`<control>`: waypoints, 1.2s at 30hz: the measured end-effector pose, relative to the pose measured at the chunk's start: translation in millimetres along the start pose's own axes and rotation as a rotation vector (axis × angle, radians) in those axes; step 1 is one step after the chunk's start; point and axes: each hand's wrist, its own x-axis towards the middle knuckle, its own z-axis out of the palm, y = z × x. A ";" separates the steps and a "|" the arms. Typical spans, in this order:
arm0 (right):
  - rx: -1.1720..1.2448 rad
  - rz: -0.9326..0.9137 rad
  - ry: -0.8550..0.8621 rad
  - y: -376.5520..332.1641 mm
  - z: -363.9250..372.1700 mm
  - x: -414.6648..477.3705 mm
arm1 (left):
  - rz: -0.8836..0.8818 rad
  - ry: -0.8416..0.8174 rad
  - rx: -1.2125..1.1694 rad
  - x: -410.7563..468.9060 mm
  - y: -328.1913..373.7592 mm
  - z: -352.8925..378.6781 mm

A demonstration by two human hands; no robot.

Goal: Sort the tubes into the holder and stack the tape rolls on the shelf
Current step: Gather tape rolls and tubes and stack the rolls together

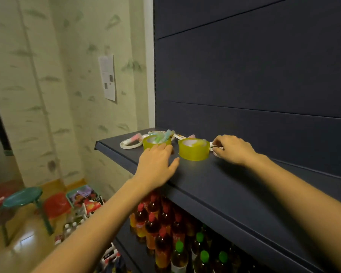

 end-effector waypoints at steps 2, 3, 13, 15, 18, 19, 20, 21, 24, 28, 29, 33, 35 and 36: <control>0.018 -0.001 -0.021 -2.3 4.9 17.8 | 0.034 -0.012 -0.016 15.0 -12.6 9.4; 0.027 -0.005 -0.032 -3.9 8.1 26.2 | 0.054 -0.010 -0.022 23.0 -19.0 13.8; -0.106 0.136 -0.207 -22.8 22.8 92.9 | 0.237 0.007 -0.218 95.7 -75.4 44.6; -0.134 0.156 -0.227 -23.7 22.1 100.0 | 0.248 -0.020 -0.234 104.7 -81.2 50.2; -0.184 0.169 -0.269 -26.1 20.6 103.7 | 0.235 -0.057 -0.229 116.5 -86.5 60.4; -0.168 0.182 -0.246 -26.4 18.6 102.8 | 0.225 -0.067 -0.230 121.2 -87.3 63.8; -0.127 0.198 -0.198 -26.3 15.1 100.6 | 0.218 -0.074 -0.241 126.4 -87.2 66.8; -0.073 0.215 -0.132 -26.2 10.9 97.0 | 0.213 -0.085 -0.254 132.1 -85.5 70.1; 0.072 0.230 0.097 -28.0 -2.4 79.3 | 0.201 -0.122 -0.241 150.5 -74.6 78.7; 0.148 0.260 0.310 -30.8 -12.3 51.0 | 0.268 -0.189 -0.117 171.7 -58.8 86.4; 0.158 0.268 0.338 -31.3 -13.4 45.0 | 0.281 -0.224 -0.084 176.1 -56.9 87.8; 0.138 0.352 0.377 -28.2 -13.9 22.0 | 0.276 -0.360 -0.076 191.3 -50.4 91.9; 0.111 0.400 0.395 -24.9 -13.8 10.3 | 0.273 -0.391 -0.121 195.1 -49.0 93.6; 0.103 0.423 0.406 -23.0 -14.2 3.9 | 0.273 -0.397 -0.139 195.6 -48.3 93.4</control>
